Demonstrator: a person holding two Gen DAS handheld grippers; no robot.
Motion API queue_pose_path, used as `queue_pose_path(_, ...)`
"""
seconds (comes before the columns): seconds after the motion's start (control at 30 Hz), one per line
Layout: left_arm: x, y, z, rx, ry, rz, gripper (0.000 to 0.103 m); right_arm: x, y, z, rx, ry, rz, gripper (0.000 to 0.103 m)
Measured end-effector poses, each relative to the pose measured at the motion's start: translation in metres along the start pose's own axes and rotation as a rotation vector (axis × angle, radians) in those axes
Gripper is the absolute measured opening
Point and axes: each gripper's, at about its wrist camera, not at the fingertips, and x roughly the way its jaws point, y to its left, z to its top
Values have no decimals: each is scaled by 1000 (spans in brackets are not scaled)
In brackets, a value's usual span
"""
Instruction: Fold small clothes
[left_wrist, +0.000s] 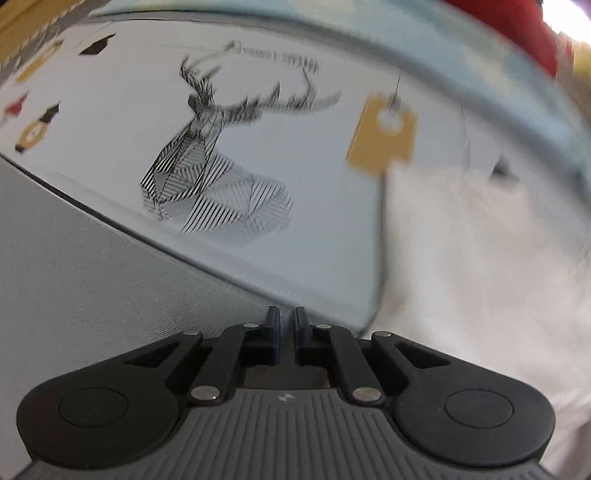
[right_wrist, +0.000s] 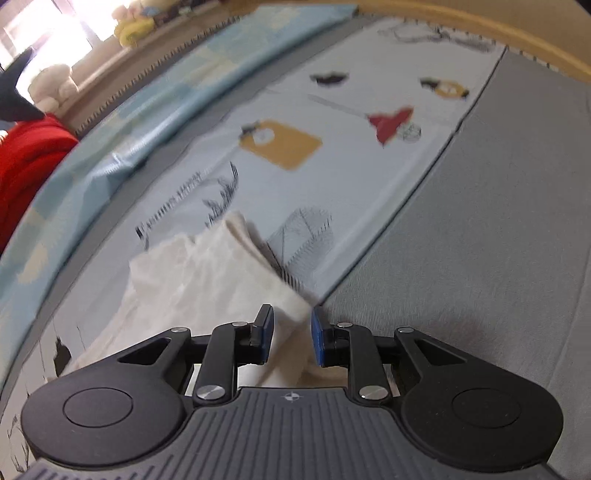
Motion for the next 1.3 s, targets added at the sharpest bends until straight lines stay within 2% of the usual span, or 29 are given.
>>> queue_pose_path(0.03,-12,-4,2,-3,-35,-71,7,-4,2,2,-5,-17,15,23)
queue_pose_path(0.1,-30,-22,1,89,-90,-180,7,-9,5,5,-18,-42,60,25)
queue_pose_path(0.17,-30,-39,-7,181,-82,-246,9,-10,6,8,-18,-40,114,30)
queue_pose_path(0.2,-23,-43,-12,207,-45,-242,9,-8,5,9,-14,-19,136,34)
queue_pose_path(0.27,6,-46,-25,252,69,-115,9,4,3,8,-7,68,160,40)
queue_pose_path(0.3,12,-42,-29,250,77,-94,8,9,3,7,-7,110,151,40)
queue_pose_path(0.37,1,-42,-27,245,57,-82,8,17,-1,5,-23,168,55,40)
queue_pose_path(0.47,-35,-50,-30,317,-80,-51,11,5,-15,16,28,143,-4,40)
queue_pose_path(0.57,-67,-43,-42,285,-132,-88,24,-32,-19,34,46,71,58,40)
queue_pose_path(0.63,-87,-39,-55,272,-127,-98,26,-66,-23,43,25,-6,128,40)
queue_pose_path(0.7,-114,-38,-73,328,-155,-119,26,-100,-30,45,-18,-73,147,40)
queue_pose_path(0.8,-161,-27,-107,399,-240,-183,28,-139,-47,45,-53,-65,215,40)
queue_pose_path(0.87,-181,-11,-133,413,-262,-238,35,-167,-63,41,-99,-78,265,40)
queue_pose_path(0.93,-190,6,-165,411,-272,-264,47,-192,-77,32,-173,-106,291,44)
queue_pose_path(1.0,-187,24,-195,395,-262,-260,47,-209,-98,13,-259,-115,301,46)
queue_pose_path(1.07,-168,43,-226,369,-220,-226,46,-208,-122,-11,-303,-101,268,46)
queue_pose_path(1.13,-144,56,-247,331,-102,-148,42,-198,-143,-40,-338,-69,204,46)
queue_pose_path(1.2,-134,59,-259,321,-61,-134,42,-184,-158,-59,-339,3,136,46)
queue_pose_path(1.3,-131,54,-264,386,-66,-110,42,-167,-176,-72,-311,58,144,45)
